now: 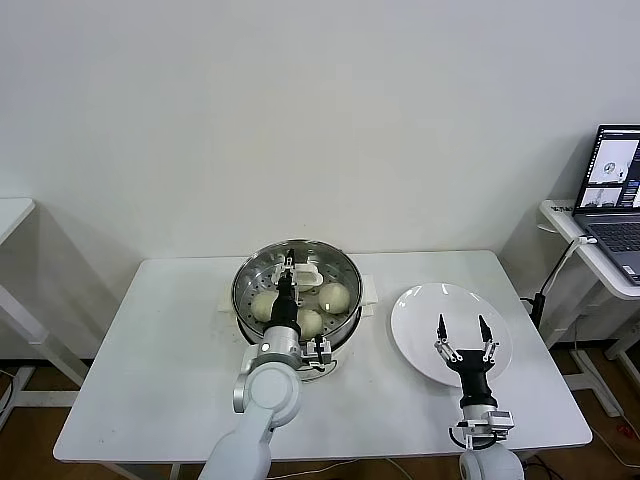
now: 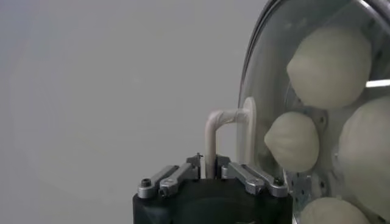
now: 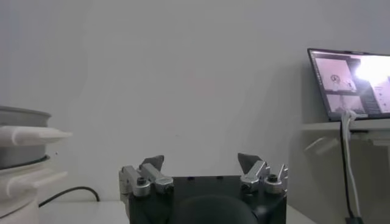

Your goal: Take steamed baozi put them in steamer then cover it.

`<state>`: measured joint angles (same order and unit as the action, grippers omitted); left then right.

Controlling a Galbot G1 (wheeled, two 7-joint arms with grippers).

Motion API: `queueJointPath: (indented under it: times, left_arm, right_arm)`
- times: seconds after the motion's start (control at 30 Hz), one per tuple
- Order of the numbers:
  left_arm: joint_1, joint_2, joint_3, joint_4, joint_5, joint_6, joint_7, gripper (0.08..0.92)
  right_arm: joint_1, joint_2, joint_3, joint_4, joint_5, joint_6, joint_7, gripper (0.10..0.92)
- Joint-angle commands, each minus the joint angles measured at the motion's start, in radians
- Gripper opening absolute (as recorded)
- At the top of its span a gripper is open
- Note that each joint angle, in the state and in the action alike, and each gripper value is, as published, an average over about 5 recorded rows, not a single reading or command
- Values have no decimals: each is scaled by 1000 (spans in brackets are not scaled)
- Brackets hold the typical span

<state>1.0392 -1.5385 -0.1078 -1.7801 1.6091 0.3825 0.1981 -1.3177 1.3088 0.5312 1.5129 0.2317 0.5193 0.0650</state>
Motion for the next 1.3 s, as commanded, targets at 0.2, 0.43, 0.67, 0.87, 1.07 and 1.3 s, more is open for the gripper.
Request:
queueJointPath:
  times: [0.2,0.43,0.67,0.87,1.07,1.3]
  left_arm:
    - [73,60,18,-155,-44,3,16,577]
    - [151,109,15,-259,-74,-2,17,775]
    - [278,219,-112,-447,-462,-37,-93,822]
    - [371,272,-419,-436,-1123,-260,-331,823]
    - [412,315,-561,-216,-1579,-530,-275,823]
    - [421,289,-588,-76,-1700,-688,-193,823]
  right_arm:
    - [4,1,-2,4,-2,-3,1,823]
    - [1,-1,-9,16,-10,-17,0,823]
    - [-31,-23,-59,98,-4,-182,96,823]
    - [-48,-30,-61,145,61,-276,101,823]
    - [-58,-26,-78,153,76,-290,97,823]
    - [-68,-24,-82,150,77,-302,99,823]
